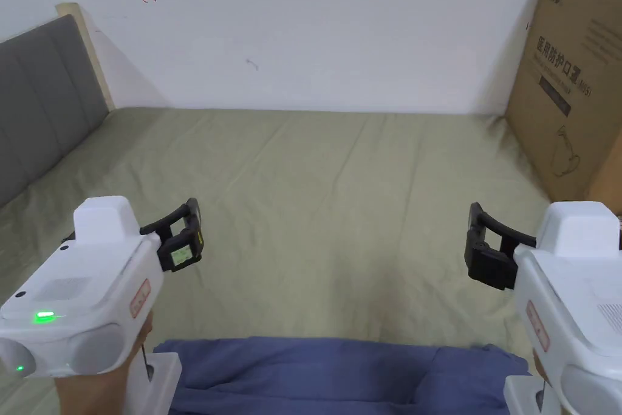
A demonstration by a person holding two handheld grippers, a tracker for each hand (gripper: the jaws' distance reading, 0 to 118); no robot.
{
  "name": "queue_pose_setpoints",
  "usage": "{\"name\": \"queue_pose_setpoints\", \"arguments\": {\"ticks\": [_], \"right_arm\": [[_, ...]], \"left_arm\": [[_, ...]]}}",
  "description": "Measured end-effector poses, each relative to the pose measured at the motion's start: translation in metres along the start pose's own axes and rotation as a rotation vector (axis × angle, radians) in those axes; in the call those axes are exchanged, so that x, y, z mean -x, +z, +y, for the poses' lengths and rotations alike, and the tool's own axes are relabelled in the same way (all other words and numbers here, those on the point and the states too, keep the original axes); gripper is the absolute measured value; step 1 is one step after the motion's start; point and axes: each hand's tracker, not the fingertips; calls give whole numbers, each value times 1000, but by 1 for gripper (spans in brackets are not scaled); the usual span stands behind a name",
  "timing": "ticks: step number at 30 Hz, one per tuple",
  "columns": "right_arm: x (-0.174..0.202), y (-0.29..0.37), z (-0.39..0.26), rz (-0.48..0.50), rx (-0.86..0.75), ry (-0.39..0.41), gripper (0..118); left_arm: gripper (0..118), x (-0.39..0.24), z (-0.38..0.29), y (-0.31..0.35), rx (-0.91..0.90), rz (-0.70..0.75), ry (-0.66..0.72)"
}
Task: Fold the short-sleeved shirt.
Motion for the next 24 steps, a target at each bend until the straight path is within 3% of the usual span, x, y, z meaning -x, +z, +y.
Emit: {"name": "queue_pose_setpoints", "arguments": {"ticks": [2,3,5,6,7,17,24], "right_arm": [[6,0,1,-15,-10,10,79],[7,0,2,-20,-17,13,67],[10,1,1,-35,-31,18,37],[11,1,1,-32,-32,15,11],[10,-1,0,-35,-32,16,2],[13,-5,-6,-18,-6,7,2],[17,-12,-10,2,21,17,2]], "left_arm": [[76,-9,-1,1,-15,12,-15],[64,-12,-2,1,-24,15,-21],[27,-14,-5,2,-43,-3,-17],[3,-14,-6,2,-43,-17,-2],[1,-14,-7,1,-28,-62,19],[0,-5,-19,-6,34,-85,3],[0,41,-39,-28,329,-227,198]]}}
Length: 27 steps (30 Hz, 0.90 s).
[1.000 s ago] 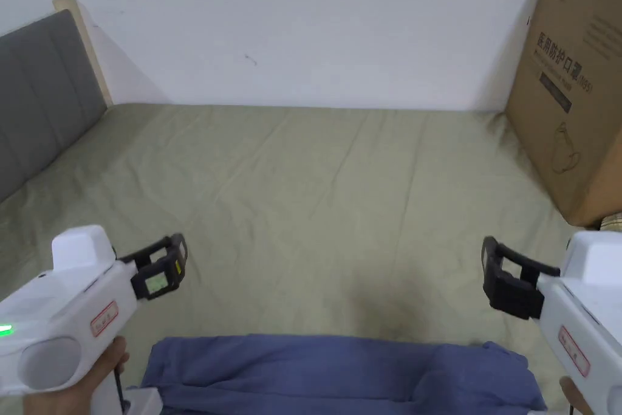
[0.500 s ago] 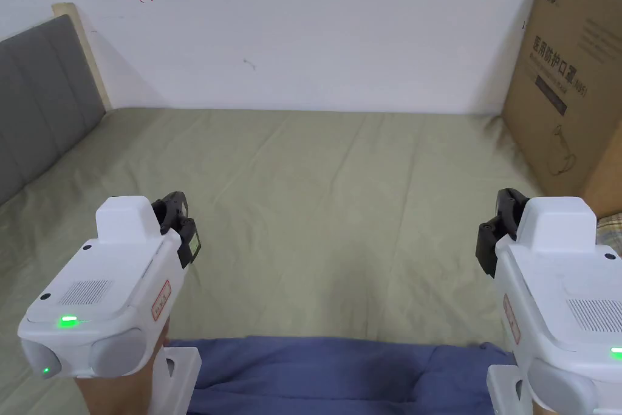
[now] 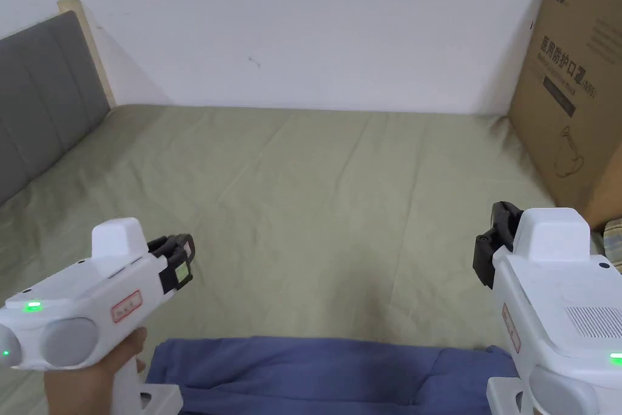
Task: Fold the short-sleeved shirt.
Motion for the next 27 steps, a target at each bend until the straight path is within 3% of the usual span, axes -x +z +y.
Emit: {"name": "queue_pose_setpoints", "arguments": {"ticks": [8,13,15,18,19,22,27], "right_arm": [[7,-19,-9,23,63,9,2],[13,-30,-18,28,100,24,2],[16,-35,-21,30,116,27,2],[20,-42,-27,28,138,31,2],[21,-44,-29,26,146,37,2],[23,-50,-35,25,167,46,2],[26,-57,-41,17,195,58,2]], "left_arm": [[0,101,-29,-21,326,-104,257],[1,157,-54,-40,441,-166,374],[15,173,-64,-50,490,-195,447],[63,191,-78,-66,523,-161,488],[70,194,-82,-71,521,-145,482],[85,204,-94,-85,531,-134,468],[86,214,-111,-110,614,-136,502]]}}
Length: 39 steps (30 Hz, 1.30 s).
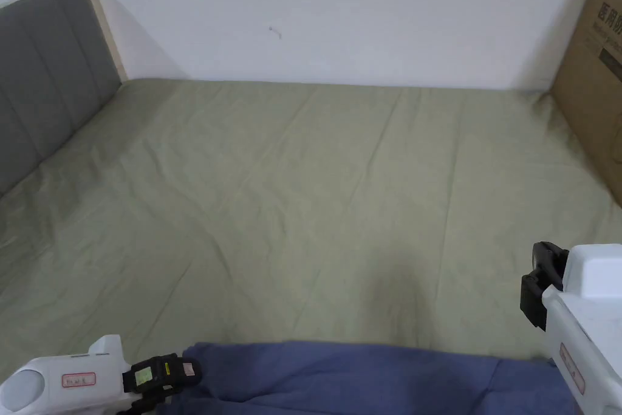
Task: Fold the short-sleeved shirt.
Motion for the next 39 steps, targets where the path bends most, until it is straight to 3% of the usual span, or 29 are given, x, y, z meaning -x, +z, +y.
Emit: {"name": "queue_pose_setpoints", "arguments": {"ticks": [5,8,12,15,20,27,35,39], "right_arm": [[0,-7,-3,-9,22,9,2],[-2,-9,-6,-10,30,6,2],[-6,-8,-7,-14,34,-2,2],[-11,-6,-7,-16,34,-11,2],[-20,0,-4,-23,21,-17,2],[-33,9,2,-38,-5,-34,2],[-44,18,4,-40,-36,-53,2],[-49,23,4,-39,-46,-60,2]], "left_arm": [[84,-19,-8,-12,8,-5,-44],[72,-21,-4,-18,21,17,-77],[18,-15,-4,-23,20,36,-96],[7,-22,-11,-26,9,52,-127],[4,-54,-19,-9,-42,122,-221],[3,-70,-4,30,-84,142,-232],[3,-60,13,66,-128,286,-240],[3,-102,3,75,-116,312,-268]]}}
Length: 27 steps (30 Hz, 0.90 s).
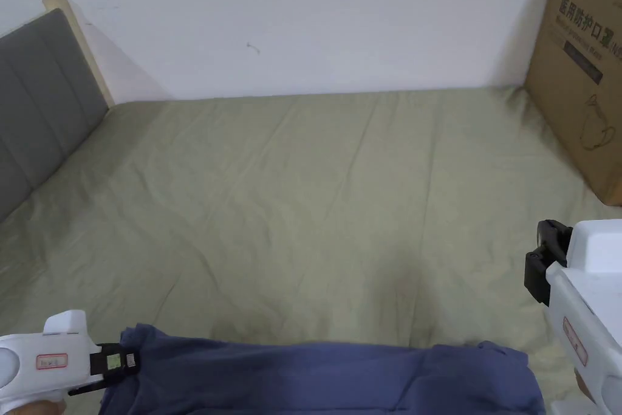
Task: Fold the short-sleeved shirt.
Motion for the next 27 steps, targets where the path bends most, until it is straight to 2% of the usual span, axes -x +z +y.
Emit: {"name": "queue_pose_setpoints", "arguments": {"ticks": [8,14,22,27], "right_arm": [[-11,8,-3,21,-7,-25,2],[-25,19,-6,18,-12,-38,2],[-50,31,-14,-13,-1,-55,2],[-58,35,-18,-32,10,-53,2]], "left_arm": [[3,-117,-5,-2,36,-110,-82],[3,-199,-21,-45,128,-217,-146],[3,-266,-50,-144,246,-175,-214],[3,-289,-77,-177,339,-117,-222]]}}
